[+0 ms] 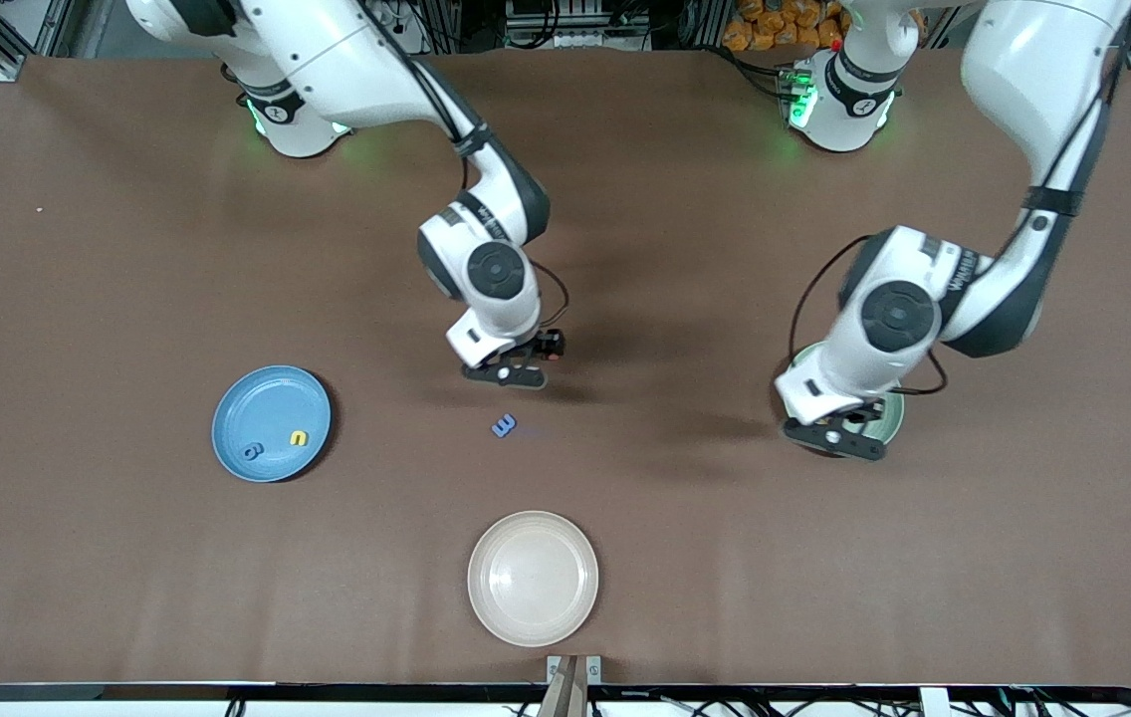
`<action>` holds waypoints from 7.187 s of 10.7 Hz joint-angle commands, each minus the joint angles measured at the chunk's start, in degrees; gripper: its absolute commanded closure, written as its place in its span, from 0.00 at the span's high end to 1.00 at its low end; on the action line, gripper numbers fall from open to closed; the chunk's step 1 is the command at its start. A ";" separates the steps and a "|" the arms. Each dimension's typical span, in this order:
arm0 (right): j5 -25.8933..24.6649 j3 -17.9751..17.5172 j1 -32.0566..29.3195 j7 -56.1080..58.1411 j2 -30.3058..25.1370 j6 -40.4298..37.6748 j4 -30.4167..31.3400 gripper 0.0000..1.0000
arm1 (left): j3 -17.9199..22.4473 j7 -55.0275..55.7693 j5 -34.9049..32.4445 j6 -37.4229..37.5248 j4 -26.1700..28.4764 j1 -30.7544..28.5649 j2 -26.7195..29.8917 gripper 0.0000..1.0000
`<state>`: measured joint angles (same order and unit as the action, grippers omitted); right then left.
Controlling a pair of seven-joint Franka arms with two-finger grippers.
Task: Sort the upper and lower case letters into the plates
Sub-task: 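Carry the yellow H to the green plate with the left gripper and release, then grasp the pink w with the right gripper and carry it to the blue plate, then grasp the blue E with the left gripper while the right gripper releases the w, then place the E on the green plate while the right gripper reaches the m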
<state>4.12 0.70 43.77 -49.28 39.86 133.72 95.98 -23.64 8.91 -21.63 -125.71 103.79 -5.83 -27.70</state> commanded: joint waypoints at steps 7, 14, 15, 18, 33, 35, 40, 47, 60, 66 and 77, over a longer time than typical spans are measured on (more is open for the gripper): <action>3.79 0.36 2.90 -10.75 5.58 2.77 -6.42 1.00 | -0.36 -3.81 1.32 0.64 1.77 -3.84 -1.57 0.79; 3.35 0.71 2.90 -11.98 6.11 2.77 -6.42 1.00 | -5.61 -1.09 2.47 0.64 -0.08 -0.94 -0.34 1.00; 3.35 0.79 2.82 -12.07 6.11 2.68 -6.42 1.00 | -6.33 -0.82 3.43 0.64 -0.08 -0.85 0.18 1.00; 3.09 0.79 2.64 -12.07 5.93 2.86 -6.42 0.00 | -8.96 -1.70 3.70 0.64 -0.86 -0.23 0.36 1.00; -5.06 18.89 -5.36 35.01 -5.49 -20.70 -2.13 0.00 | -7.16 33.21 15.38 0.11 -6.05 20.90 -2.27 1.00; -6.05 20.13 -7.28 41.42 -6.55 -18.95 0.42 0.00 | -5.03 45.96 18.01 0.11 -10.51 27.50 -5.59 1.00; -5.71 21.71 -15.19 63.84 -7.78 -11.74 4.39 0.05 | 4.03 78.49 18.38 -6.36 -20.90 43.00 -17.46 1.00; -5.27 21.62 -16.69 66.76 -7.25 -10.94 4.48 1.00 | 5.88 104.63 18.38 -12.53 -24.95 49.77 -24.59 1.00; -5.18 21.36 -15.99 66.59 -7.08 -11.56 4.30 1.00 | 5.79 105.44 18.11 -14.48 -24.95 50.92 -25.74 0.00; 1.81 17.50 -15.03 64.49 -6.21 -11.56 1.41 1.00 | 5.71 80.45 13.63 -6.42 -23.11 41.28 -17.49 0.00; 12.11 15.47 -6.15 -4.03 0.47 -10.51 -11.06 1.00 | 5.70 3.95 13.63 1.17 4.65 7.60 4.23 0.00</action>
<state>12.58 16.32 37.78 -46.69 37.60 123.05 88.49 -17.53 15.93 -7.29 -123.98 103.62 3.45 -26.54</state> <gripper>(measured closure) 0.000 0.899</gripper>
